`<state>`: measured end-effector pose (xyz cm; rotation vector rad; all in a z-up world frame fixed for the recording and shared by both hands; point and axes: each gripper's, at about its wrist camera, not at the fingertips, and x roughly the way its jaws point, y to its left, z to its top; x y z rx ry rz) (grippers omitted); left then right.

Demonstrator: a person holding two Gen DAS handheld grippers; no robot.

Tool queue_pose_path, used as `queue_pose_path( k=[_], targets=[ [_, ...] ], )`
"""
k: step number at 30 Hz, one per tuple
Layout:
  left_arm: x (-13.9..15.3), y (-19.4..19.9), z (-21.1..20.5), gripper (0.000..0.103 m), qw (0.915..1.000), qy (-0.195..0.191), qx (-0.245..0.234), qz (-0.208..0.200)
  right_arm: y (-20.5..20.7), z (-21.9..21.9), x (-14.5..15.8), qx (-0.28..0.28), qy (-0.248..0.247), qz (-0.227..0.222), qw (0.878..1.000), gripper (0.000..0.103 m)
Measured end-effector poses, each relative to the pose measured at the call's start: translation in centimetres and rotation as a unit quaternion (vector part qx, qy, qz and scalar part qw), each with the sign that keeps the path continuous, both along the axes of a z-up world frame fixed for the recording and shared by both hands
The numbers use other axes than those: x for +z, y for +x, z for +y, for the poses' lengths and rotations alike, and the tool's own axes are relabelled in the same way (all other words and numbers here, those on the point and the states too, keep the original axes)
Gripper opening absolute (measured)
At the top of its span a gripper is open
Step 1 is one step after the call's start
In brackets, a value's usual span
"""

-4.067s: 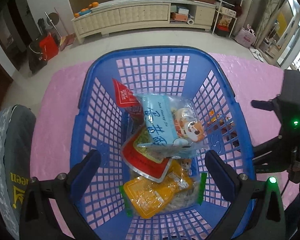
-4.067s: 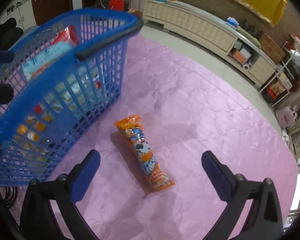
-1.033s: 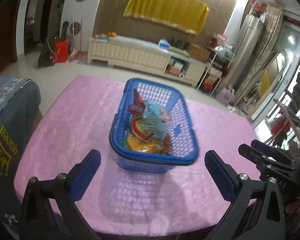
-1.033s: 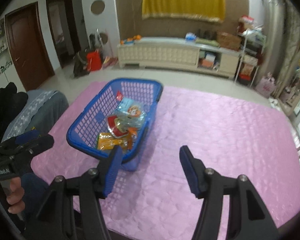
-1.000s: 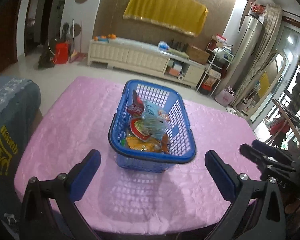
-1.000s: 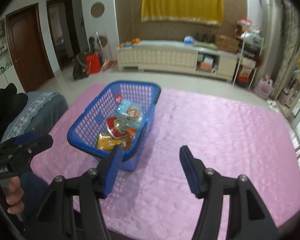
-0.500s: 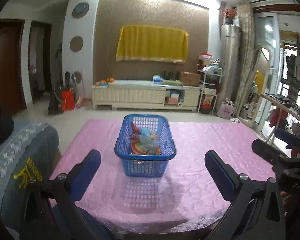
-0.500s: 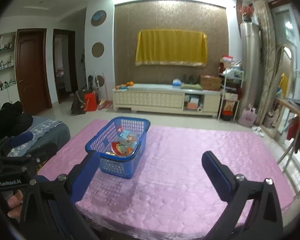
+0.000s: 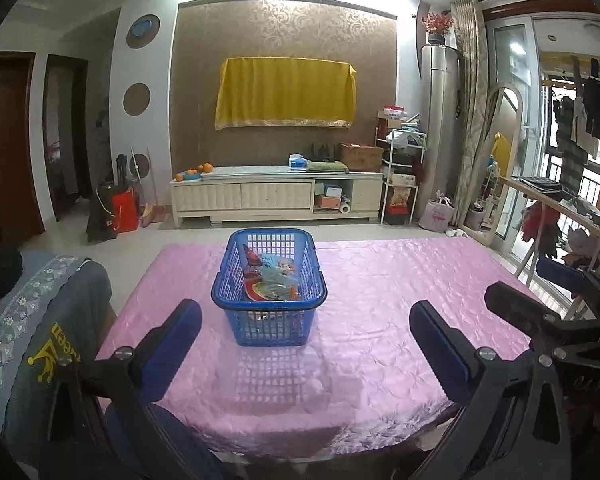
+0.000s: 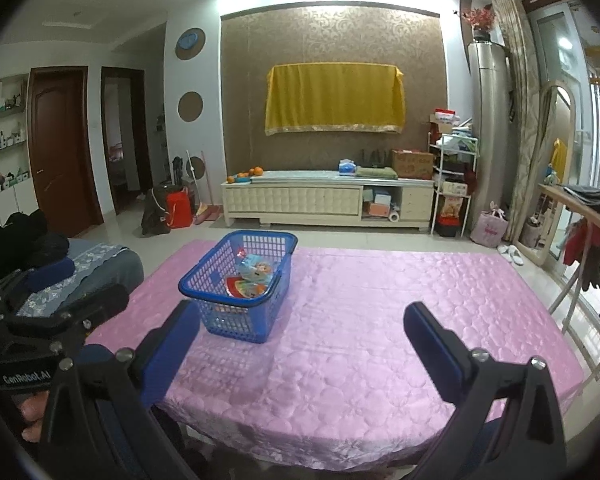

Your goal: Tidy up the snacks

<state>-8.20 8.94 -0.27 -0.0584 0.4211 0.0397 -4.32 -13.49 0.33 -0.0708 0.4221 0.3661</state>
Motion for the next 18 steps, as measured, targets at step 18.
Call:
queue_pose_path(
  k=[18],
  targets=[
    [-0.2, -1.2, -0.8, 0.103, 0.9997, 0.024, 0.007, -0.006, -1.7, -0.2, -0.2, -0.003, 0.003, 0.0, 1.0, 0.103]
  ],
)
